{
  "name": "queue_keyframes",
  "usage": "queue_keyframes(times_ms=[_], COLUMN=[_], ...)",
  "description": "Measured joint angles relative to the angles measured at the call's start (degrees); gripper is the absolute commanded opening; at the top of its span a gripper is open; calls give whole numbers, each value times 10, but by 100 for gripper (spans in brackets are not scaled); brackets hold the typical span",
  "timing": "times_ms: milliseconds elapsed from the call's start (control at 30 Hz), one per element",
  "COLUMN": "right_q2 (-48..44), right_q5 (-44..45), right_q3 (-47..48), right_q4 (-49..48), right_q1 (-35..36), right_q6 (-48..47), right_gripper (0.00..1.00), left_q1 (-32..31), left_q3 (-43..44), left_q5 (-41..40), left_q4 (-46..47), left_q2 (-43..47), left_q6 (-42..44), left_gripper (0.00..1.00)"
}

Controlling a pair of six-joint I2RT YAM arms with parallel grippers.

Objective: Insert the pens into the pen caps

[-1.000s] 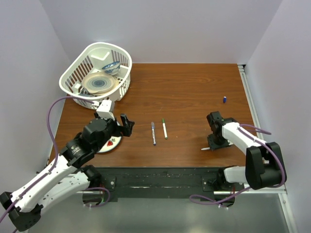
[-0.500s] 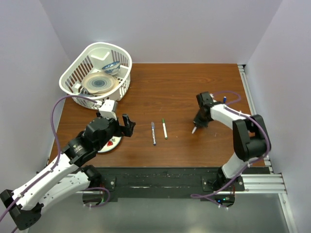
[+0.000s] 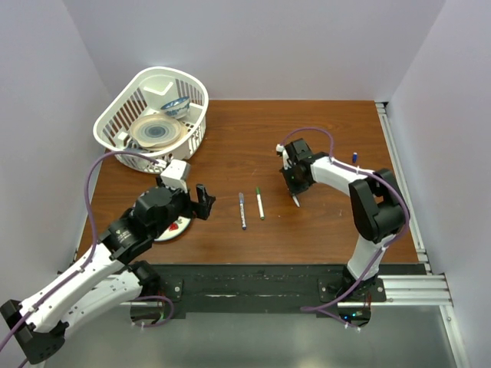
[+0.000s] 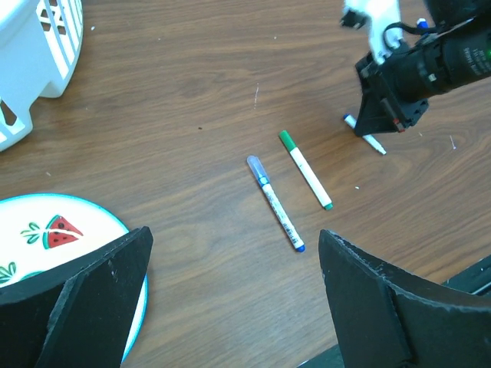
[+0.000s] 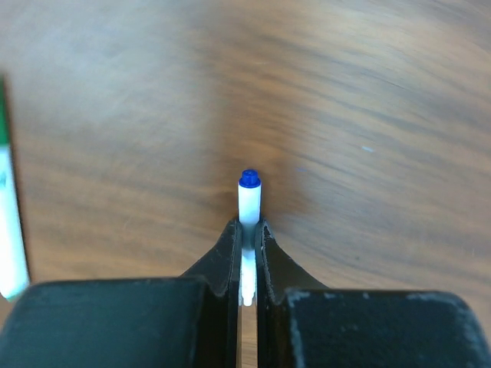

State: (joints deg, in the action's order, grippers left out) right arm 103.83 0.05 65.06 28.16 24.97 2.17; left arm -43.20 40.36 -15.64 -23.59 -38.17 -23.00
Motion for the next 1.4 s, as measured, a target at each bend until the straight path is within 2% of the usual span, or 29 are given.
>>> queue_keyframes(times_ms=[300, 433, 767, 933, 1067, 1233, 1400], right_q2=[11, 6, -5, -48, -69, -71, -64], right_q5=[-61, -66, -45, -42, -41, -35, -10], right_q3=[14, 7, -3, -40, -58, -81, -77], right_q4=[9, 9, 9, 18, 23, 22, 15], right_q1=[94, 143, 151, 160, 191, 265, 309], right_q6=[-177, -218, -211, -210, -210, -212, -213], right_gripper=[0, 0, 0, 0, 0, 0, 17], left_q1=[0, 0, 0, 0, 0, 0, 0], left_q3=[-1, -1, 0, 6, 24, 38, 61], left_q5=[61, 92, 118, 109, 103, 91, 86], left_q4=[21, 27, 25, 18, 8, -3, -30], left_q2=[33, 37, 45, 67, 77, 86, 72], left_q6=[77, 117, 152, 152, 153, 153, 152], left_gripper=[90, 88, 86, 86, 87, 86, 86])
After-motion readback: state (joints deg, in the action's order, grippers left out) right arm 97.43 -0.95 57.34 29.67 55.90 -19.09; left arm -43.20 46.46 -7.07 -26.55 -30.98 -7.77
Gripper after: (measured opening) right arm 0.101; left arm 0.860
